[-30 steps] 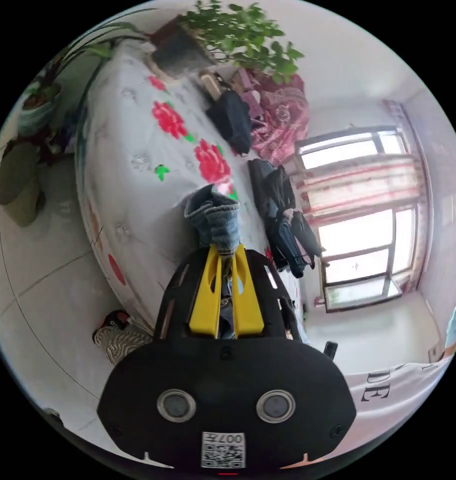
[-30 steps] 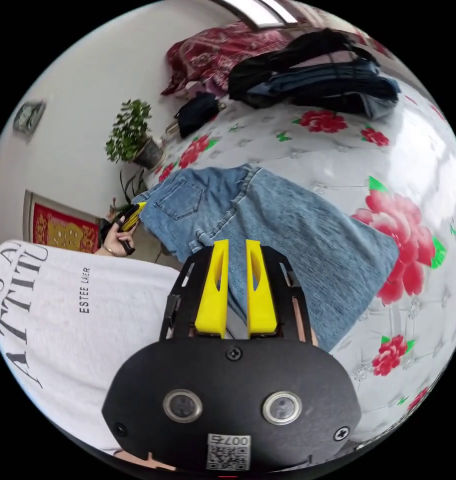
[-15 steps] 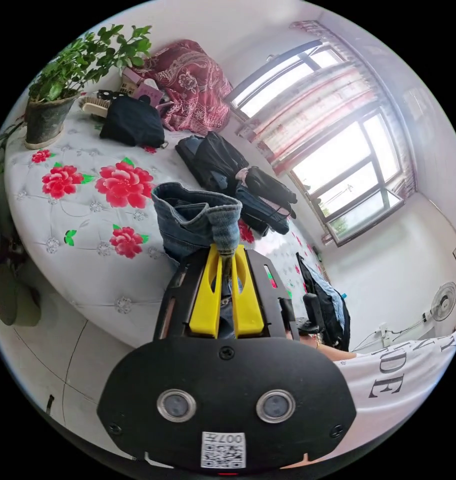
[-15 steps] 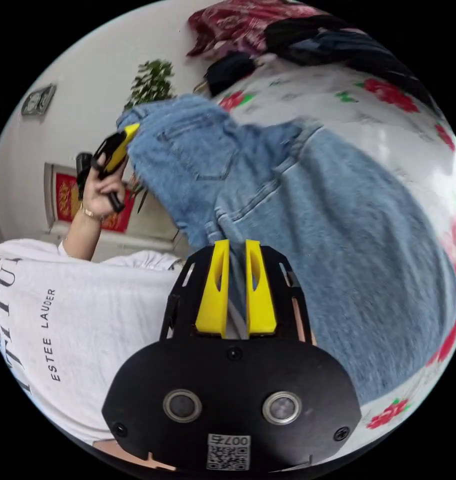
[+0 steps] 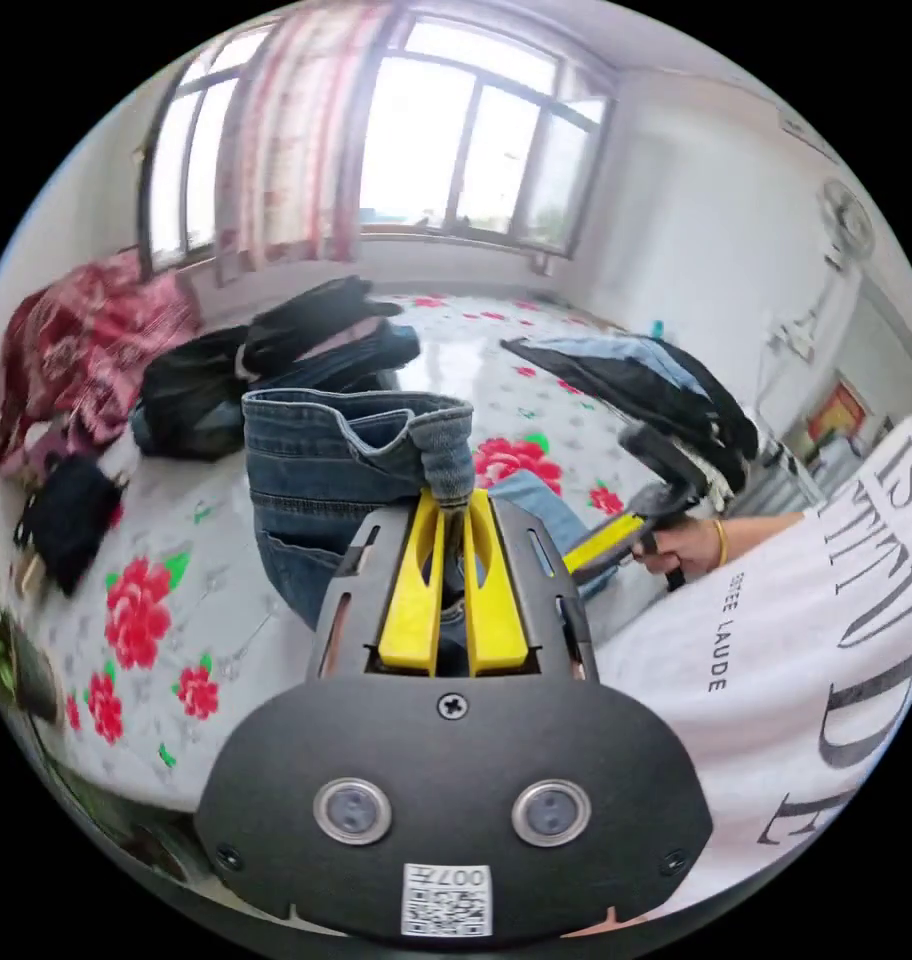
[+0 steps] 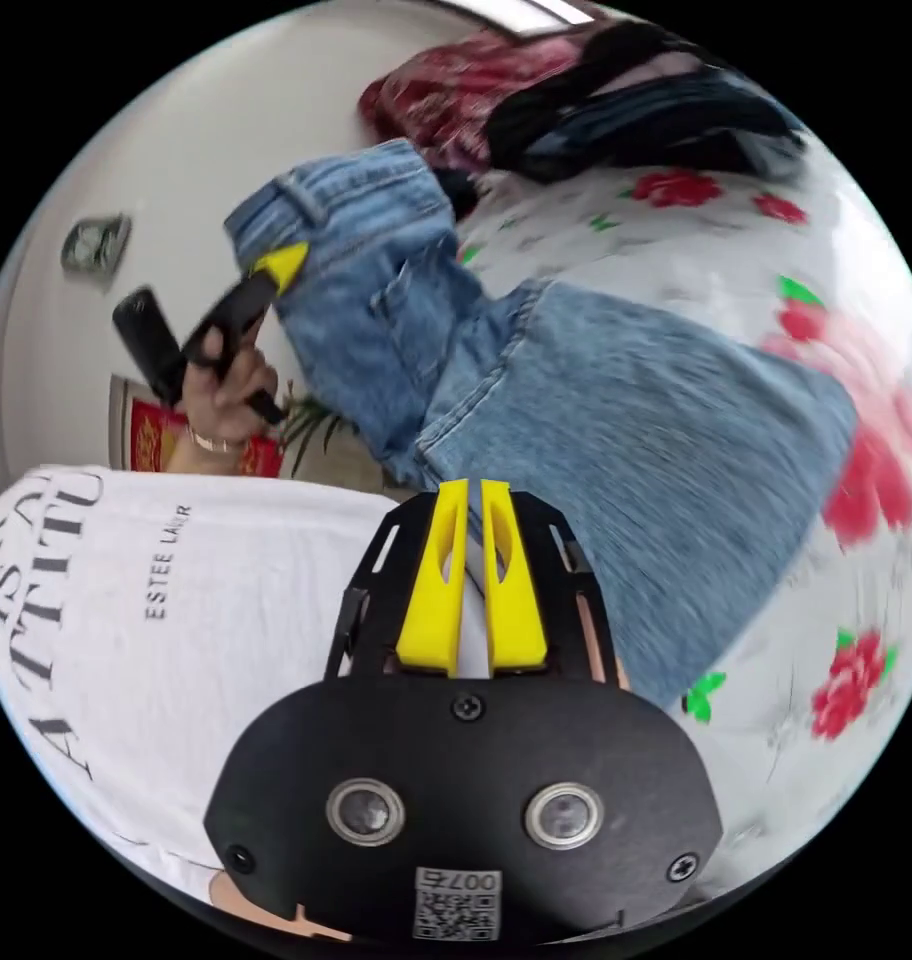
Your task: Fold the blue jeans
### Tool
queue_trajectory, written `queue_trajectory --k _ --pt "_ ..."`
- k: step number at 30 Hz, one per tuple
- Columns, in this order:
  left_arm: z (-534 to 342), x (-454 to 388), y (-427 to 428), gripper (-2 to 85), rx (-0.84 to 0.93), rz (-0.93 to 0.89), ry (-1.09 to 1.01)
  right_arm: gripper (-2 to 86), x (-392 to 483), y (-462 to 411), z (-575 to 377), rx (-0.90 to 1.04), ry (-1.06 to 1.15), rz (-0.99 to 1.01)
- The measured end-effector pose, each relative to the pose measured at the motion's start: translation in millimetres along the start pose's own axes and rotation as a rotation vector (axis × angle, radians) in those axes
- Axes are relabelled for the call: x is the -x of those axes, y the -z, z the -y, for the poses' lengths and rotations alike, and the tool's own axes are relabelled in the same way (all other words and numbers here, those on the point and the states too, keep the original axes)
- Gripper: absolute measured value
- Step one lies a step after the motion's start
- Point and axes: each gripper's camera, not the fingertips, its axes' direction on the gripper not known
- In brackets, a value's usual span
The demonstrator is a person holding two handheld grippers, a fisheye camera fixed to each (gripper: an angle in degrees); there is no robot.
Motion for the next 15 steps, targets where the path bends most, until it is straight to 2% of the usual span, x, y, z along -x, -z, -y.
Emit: queue_trajectory --k 1,3,6,8,11,13,15 --pt "8 -14 -10 3.2 0.025 -0.044 -0.072 1.3 -9 12 -10 -0.040 -0.039 0.002" --pt "26 -59 -54 6.6 0.168 -0.265 -0.257 2.2 -48 56 -56 -0.202 -0.202 0.005" --pt "28 -72 -92 7.9 0.337 -0.301 -0.247 3.7 -88 97 -119 -0.369 -0.400 0.028" --pt "26 -61 -88 8.0 0.360 -0.287 -0.240 4.7 -101 116 -150 -0.466 -0.442 0.060" --pt "23 -16 -64 7.7 0.341 -0.190 -0.123 6.7 -117 131 -176 -0.529 -0.494 0.093" --pt "18 25 -52 7.8 0.328 -0.151 0.043 7.9 -126 130 -176 -0.509 -0.511 0.099" --pt "4 84 -45 9.1 0.316 -0.211 0.312 8.9 -138 122 -168 -0.484 -0.529 0.116"
